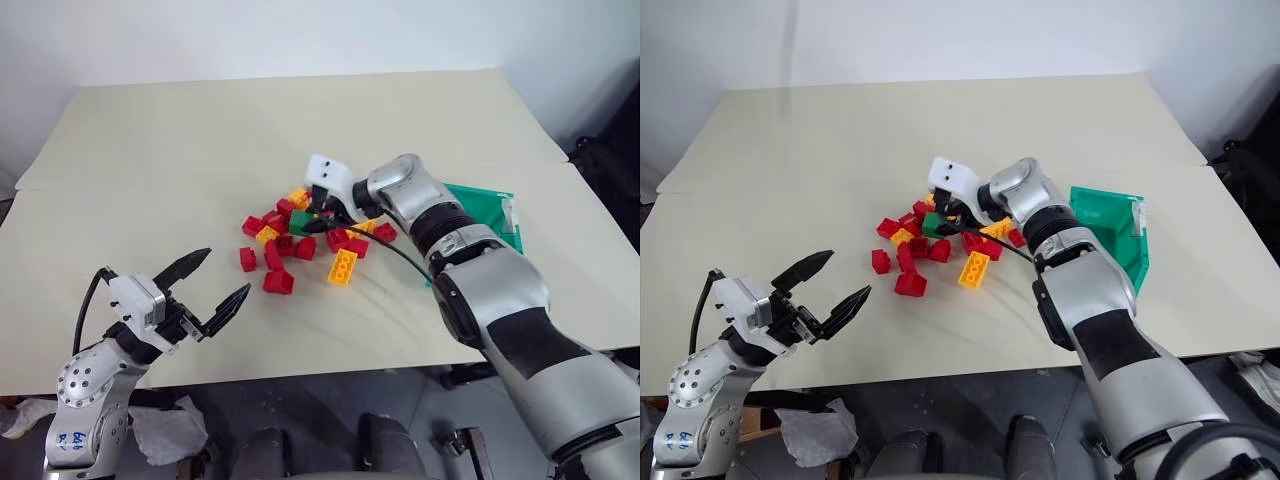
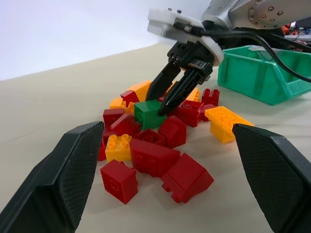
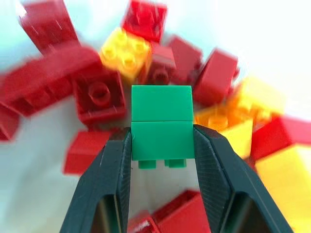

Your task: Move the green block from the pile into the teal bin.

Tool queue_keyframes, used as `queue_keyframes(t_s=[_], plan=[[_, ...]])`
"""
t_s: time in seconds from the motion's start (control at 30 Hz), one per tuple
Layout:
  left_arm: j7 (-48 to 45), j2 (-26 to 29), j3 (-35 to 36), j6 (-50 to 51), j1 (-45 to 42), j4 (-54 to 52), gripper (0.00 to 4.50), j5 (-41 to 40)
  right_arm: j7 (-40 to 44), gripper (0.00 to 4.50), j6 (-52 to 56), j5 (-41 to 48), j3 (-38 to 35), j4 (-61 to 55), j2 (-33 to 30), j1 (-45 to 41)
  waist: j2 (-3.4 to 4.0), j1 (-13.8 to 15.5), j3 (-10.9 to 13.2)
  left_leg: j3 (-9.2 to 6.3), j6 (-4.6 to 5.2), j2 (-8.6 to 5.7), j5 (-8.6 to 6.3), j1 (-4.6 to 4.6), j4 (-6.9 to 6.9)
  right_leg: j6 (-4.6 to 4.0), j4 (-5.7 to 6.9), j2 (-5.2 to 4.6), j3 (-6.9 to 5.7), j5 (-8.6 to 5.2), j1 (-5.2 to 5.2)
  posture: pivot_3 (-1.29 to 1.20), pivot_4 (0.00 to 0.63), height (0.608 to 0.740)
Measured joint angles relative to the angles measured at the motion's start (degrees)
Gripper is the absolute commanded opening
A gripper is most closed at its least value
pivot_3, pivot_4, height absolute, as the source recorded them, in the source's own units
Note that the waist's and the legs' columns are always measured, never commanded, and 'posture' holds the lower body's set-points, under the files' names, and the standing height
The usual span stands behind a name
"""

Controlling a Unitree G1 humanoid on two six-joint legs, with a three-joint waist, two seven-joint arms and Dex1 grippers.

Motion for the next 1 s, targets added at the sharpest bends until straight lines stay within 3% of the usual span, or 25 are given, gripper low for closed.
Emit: queue_keyframes(t_s=[0.2,0.33,0.53,0.7,0.83,0.97,1.0], plan=[[-1.5,-0.1,-2.3,0.8,-1.8,0.0,4.50,-0.5,8.2,1.46,-2.9,8.9,-8.5,-4.7,-9.1,0.0,0.00,0.3,0.0,0.00,0.00,0.00,0.00,-0.07,0.02,0.00,-0.08,0.01,-0.03,0.00,-0.01,0.00,0.150,0.740],[-4.2,0.0,-5.5,2.8,-5.6,-0.3,4.50,-2.6,11.8,1.46,-2.8,14.8,-13.4,-14.0,-17.0,4.3,-0.02,1.1,0.0,0.00,0.01,0.00,-0.01,-0.06,0.04,0.00,-0.08,0.01,-0.05,0.00,0.02,0.00,0.150,0.740],[-11.3,1.4,-11.9,5.7,-11.2,0.5,4.50,-3.9,12.1,1.46,3.7,20.3,-18.4,-31.7,-30.8,21.4,0.07,2.2,0.0,0.15,0.05,-0.03,-0.03,-0.09,0.05,0.01,-0.22,0.00,-0.04,0.01,0.00,0.00,0.150,0.740],[-17.7,1.6,-15.9,5.4,-19.1,8.2,4.50,-2.6,8.7,1.46,8.4,21.1,-21.6,-41.2,-41.9,36.1,0.13,2.7,0.0,0.31,0.06,-0.01,-0.03,-0.03,0.05,0.01,-0.33,0.02,-0.01,0.01,0.03,0.00,0.150,0.740],[-20.3,0.5,-17.0,4.3,-23.3,13.6,4.50,-1.7,6.3,1.46,10.6,21.5,-22.3,-44.7,-43.6,44.5,0.13,2.4,0.0,0.45,0.08,-0.01,-0.02,-0.01,0.07,0.01,-0.38,0.01,0.06,0.01,0.04,0.00,0.150,0.740],[-21.2,-0.5,-17.0,3.4,-24.7,15.4,4.50,-1.3,5.3,1.46,15.3,23.4,-22.2,-47.6,-43.6,46.2,0.14,2.3,0.0,0.44,0.08,-0.01,-0.02,0.01,0.07,0.01,-0.37,0.01,0.07,0.01,0.05,0.00,0.150,0.740],[-21.3,-0.7,-17.0,3.4,-24.7,16.0,4.50,-1.2,5.4,2.23,16.3,23.9,-22.1,-48.4,-43.6,46.3,0.14,2.4,0.0,0.44,0.08,-0.01,-0.02,0.01,0.08,0.01,-0.37,0.01,0.07,0.01,0.05,0.00,0.150,0.740]])
